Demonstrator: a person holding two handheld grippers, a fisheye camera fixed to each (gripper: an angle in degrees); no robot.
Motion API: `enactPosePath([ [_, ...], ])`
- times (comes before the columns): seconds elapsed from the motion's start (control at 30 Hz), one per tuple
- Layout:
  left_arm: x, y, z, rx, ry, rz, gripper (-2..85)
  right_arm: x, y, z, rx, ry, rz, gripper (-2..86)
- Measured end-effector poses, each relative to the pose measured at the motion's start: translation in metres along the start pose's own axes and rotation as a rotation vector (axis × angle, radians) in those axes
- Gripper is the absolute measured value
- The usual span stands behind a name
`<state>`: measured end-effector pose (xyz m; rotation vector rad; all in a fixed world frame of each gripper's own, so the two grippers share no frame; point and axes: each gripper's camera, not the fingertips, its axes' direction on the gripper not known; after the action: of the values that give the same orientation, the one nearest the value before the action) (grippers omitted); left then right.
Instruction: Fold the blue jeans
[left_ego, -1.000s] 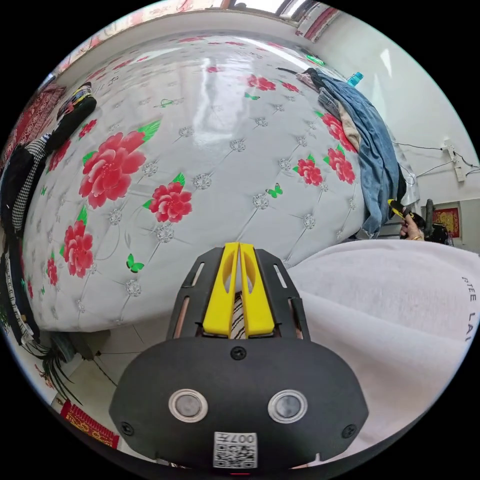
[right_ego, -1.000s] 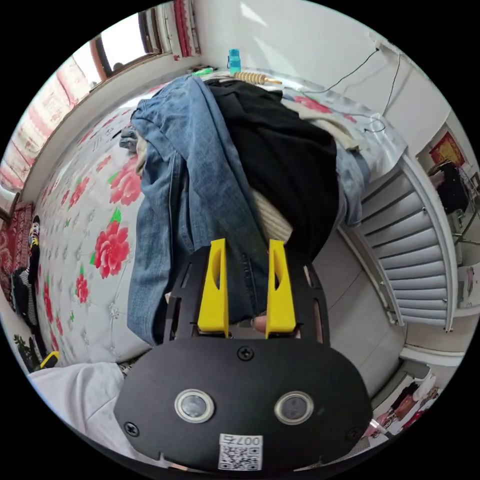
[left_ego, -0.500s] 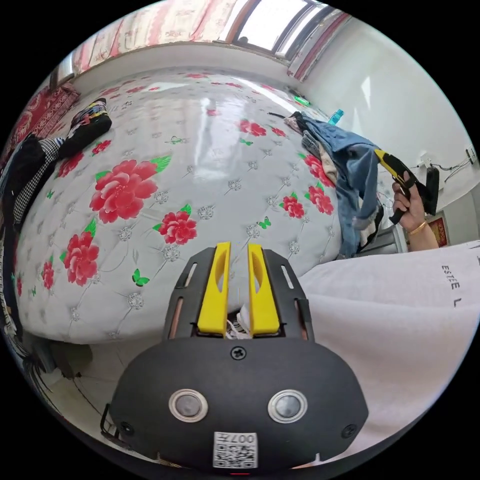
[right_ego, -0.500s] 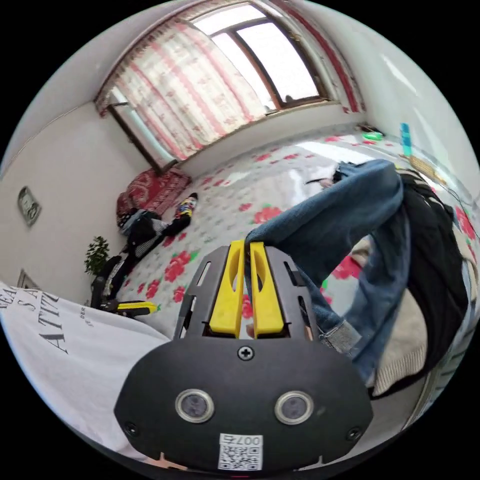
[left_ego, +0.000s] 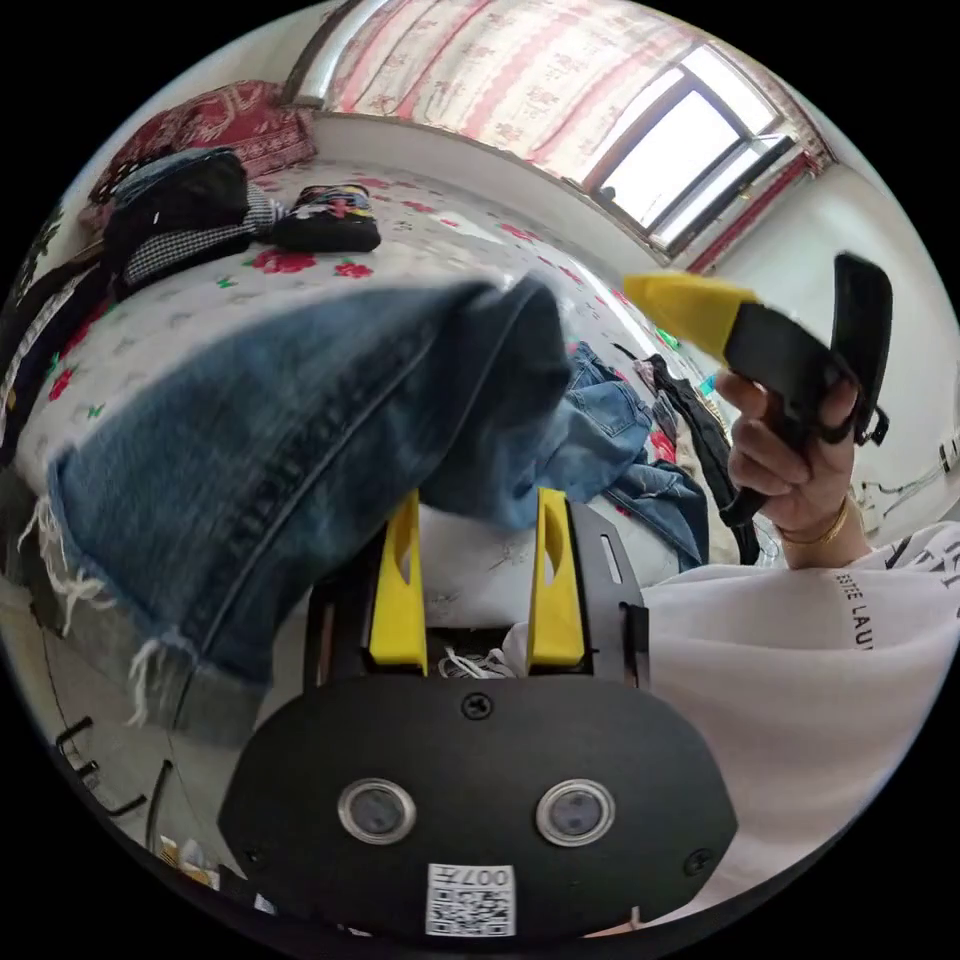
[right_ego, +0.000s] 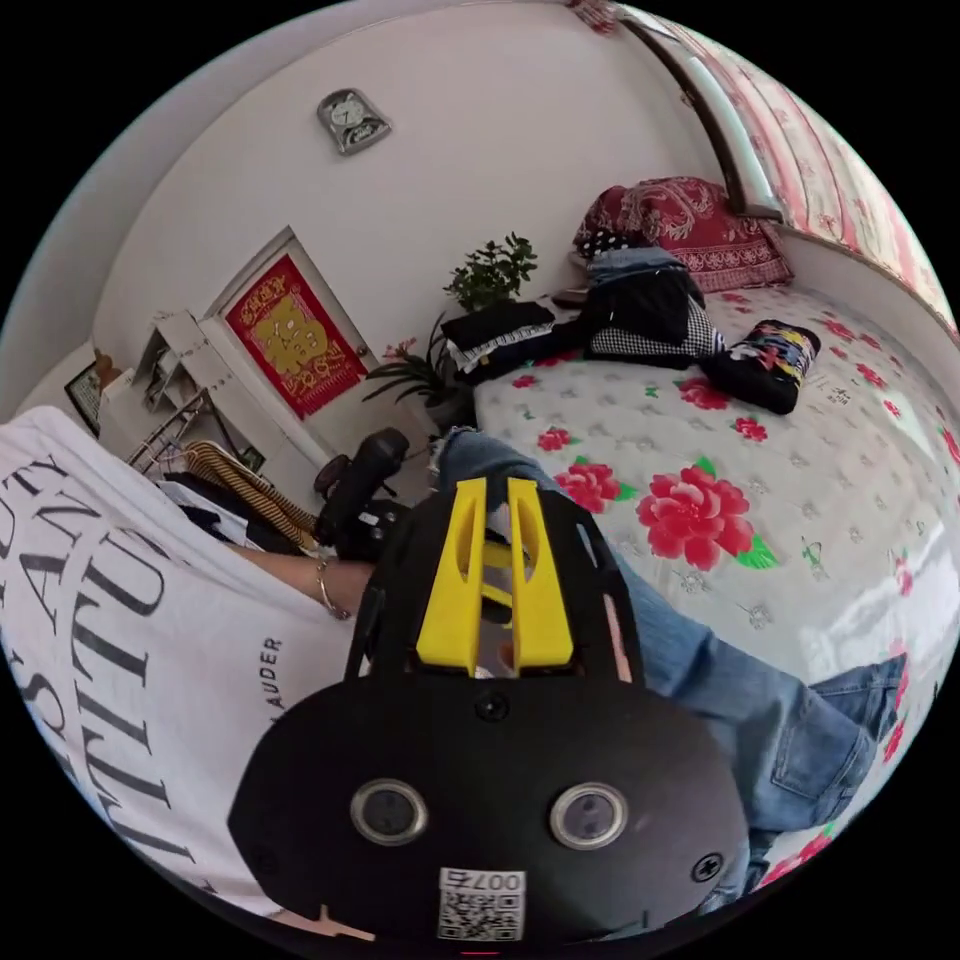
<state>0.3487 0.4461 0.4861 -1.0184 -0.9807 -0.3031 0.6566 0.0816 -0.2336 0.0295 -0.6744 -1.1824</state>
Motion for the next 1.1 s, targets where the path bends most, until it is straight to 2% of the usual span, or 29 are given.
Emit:
enactPosePath([
  [0.13,-0.047,0.031,-0.019,0.013,-0.050,-0.161,15.2,0.070,0.069,-0.029,0.055,0.049,0.296,3.2],
  [0.23,-0.069,0.046,-0.032,0.021,-0.093,-0.249,14.4,0.138,0.169,-0.078,0.150,0.176,0.668,4.4],
  [0.3,-0.074,0.050,-0.038,0.027,-0.107,-0.274,14.4,0.164,0.213,-0.104,0.192,0.257,0.829,5.1],
  [0.43,-0.062,0.051,-0.023,-0.030,-0.111,-0.255,14.7,0.209,0.274,-0.150,0.305,0.338,1.027,6.7],
  [0.63,-0.021,0.044,0.058,-0.202,-0.089,-0.219,17.3,0.273,0.315,-0.163,0.361,0.321,1.213,7.9],
  [0.77,0.018,0.028,0.109,-0.304,-0.229,-0.133,17.4,0.306,0.326,-0.156,0.332,0.276,1.281,8.0],
  [0.87,0.051,0.019,0.131,-0.380,-0.410,-0.022,14.3,0.327,0.326,-0.146,0.272,0.267,1.301,7.1],
  [1.0,0.063,0.005,0.137,-0.416,-0.403,-0.018,8.0,0.334,0.313,-0.155,0.254,0.272,1.281,3.1],
  [1.1,0.075,-0.017,0.129,-0.363,-0.398,-0.020,2.2,0.314,0.305,-0.188,0.408,0.196,1.129,1.3],
])
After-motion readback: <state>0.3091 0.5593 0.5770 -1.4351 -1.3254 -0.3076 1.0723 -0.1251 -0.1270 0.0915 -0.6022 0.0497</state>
